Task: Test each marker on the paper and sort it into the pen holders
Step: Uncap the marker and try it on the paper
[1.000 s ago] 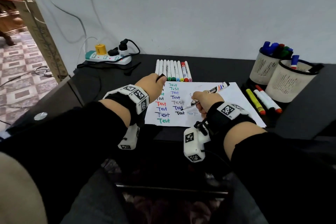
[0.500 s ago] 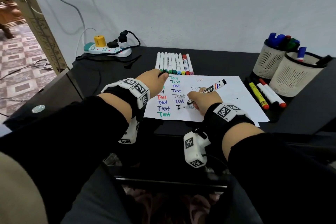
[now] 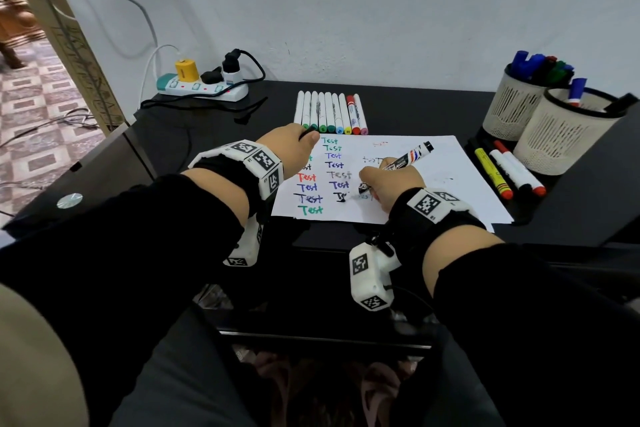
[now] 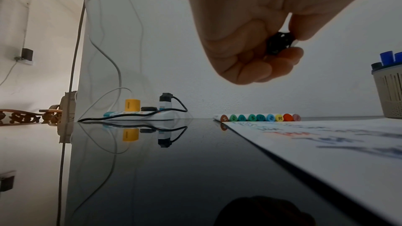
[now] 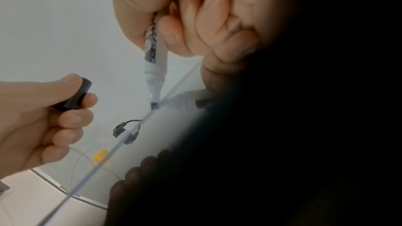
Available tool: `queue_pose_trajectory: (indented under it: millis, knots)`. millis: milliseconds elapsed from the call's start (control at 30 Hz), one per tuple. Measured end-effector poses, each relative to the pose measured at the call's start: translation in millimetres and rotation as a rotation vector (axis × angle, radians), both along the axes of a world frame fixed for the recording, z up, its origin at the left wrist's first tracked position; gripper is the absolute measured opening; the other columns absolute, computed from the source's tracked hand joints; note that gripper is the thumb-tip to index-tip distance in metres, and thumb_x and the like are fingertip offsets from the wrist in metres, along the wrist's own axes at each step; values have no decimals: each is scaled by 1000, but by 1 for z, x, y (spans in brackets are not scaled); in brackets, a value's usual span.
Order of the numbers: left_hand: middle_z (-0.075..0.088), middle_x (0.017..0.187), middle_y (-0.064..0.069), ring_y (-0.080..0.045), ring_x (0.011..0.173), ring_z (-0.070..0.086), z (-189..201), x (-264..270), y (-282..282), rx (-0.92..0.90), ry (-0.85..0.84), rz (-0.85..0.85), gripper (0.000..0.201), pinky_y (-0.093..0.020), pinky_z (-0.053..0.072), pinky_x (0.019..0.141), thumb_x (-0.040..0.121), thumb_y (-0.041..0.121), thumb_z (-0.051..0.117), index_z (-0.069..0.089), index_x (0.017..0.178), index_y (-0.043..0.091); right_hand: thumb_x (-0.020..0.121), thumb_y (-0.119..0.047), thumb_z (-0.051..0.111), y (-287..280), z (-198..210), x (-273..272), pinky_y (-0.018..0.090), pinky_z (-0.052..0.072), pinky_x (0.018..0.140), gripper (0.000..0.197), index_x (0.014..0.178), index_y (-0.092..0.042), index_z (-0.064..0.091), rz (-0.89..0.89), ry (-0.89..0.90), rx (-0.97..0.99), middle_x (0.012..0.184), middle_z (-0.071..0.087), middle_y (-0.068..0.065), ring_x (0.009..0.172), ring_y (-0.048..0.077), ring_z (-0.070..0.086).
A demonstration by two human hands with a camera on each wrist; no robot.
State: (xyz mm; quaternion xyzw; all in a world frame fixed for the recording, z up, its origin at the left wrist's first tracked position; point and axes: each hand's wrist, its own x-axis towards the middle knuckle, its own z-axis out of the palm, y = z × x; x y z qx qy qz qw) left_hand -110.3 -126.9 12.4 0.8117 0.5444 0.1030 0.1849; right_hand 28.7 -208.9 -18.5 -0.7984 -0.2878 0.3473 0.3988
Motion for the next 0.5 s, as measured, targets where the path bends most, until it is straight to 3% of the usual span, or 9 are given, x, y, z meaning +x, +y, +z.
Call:
queue_pose_trajectory:
  millis: [133,300,367,500]
  knots:
    - [49,90,-5,-21,82,47,-1,0,1,-2,1,2,43,-30,33,70,101,40,27,49,117,6,81,-22,61,0,-2,-1,25,27,45,31,65,-14,36,49,-26,24,65,42,3,52,16,37]
    - [52,94,-8,-21,83,47,-2,-1,3,-1,-3,-1,43,-29,34,72,101,40,27,50,116,6,79,-17,61,-3,-1,1,25,31,49,27,65,-16,38,22,-5,60,65,43,4,54,17,37]
    - [52,95,-8,-21,83,47,-3,-1,3,3,-5,-7,44,-30,34,72,101,39,27,50,116,6,79,-17,59,-4,0,1,25,27,49,23,68,-17,39,3,11,61,66,40,4,55,18,34]
    - [50,93,-6,-21,84,47,-3,-1,4,4,-8,-6,43,-29,33,72,101,39,27,50,117,6,81,-14,55,-3,1,0,25,22,43,31,65,-19,29,21,-40,60,61,32,2,50,16,26]
